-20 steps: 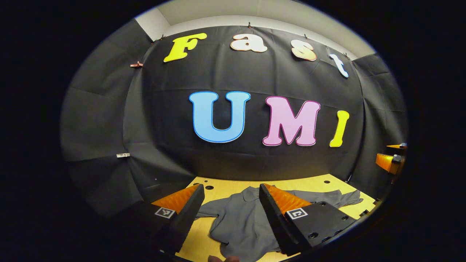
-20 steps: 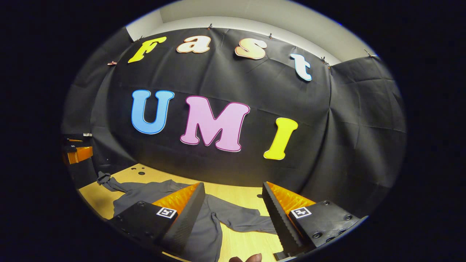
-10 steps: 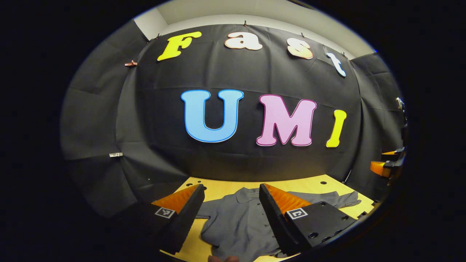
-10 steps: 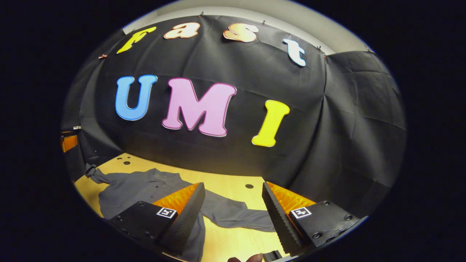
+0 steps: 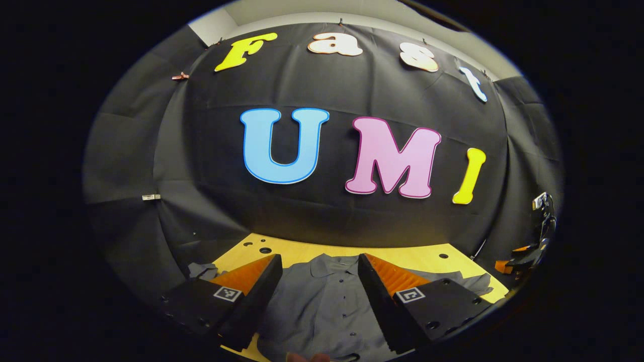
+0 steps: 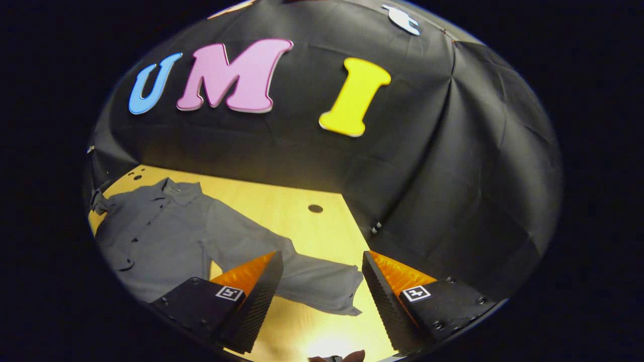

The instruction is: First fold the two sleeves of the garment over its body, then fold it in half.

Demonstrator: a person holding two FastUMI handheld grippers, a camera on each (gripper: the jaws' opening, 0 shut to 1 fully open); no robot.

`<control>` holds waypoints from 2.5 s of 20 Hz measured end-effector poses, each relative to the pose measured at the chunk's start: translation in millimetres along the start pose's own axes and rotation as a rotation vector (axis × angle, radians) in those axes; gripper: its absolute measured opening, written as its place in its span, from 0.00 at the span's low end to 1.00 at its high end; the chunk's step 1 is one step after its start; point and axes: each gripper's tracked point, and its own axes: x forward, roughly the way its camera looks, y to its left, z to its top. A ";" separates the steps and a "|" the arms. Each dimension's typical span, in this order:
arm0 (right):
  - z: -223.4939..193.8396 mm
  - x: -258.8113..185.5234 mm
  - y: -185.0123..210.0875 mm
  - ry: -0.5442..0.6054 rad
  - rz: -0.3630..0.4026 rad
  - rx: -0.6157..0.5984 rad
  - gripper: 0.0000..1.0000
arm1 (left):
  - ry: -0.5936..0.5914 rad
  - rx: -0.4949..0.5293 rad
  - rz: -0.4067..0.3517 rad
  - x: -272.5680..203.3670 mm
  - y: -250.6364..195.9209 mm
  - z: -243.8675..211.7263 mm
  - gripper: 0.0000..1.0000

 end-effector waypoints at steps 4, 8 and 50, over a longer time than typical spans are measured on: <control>-49.4 50.8 -24.6 0.102 -0.011 0.031 0.98 | 0.025 0.027 0.037 7.6 -15.7 -8.1 0.95; -97.8 87.8 -44.8 0.215 -0.031 0.042 0.98 | 0.050 0.041 0.050 12.4 -24.3 -13.3 0.95; 146.4 -54.8 242.7 -0.227 0.200 0.130 0.05 | 0.143 0.109 0.072 89.3 240.3 -90.1 0.96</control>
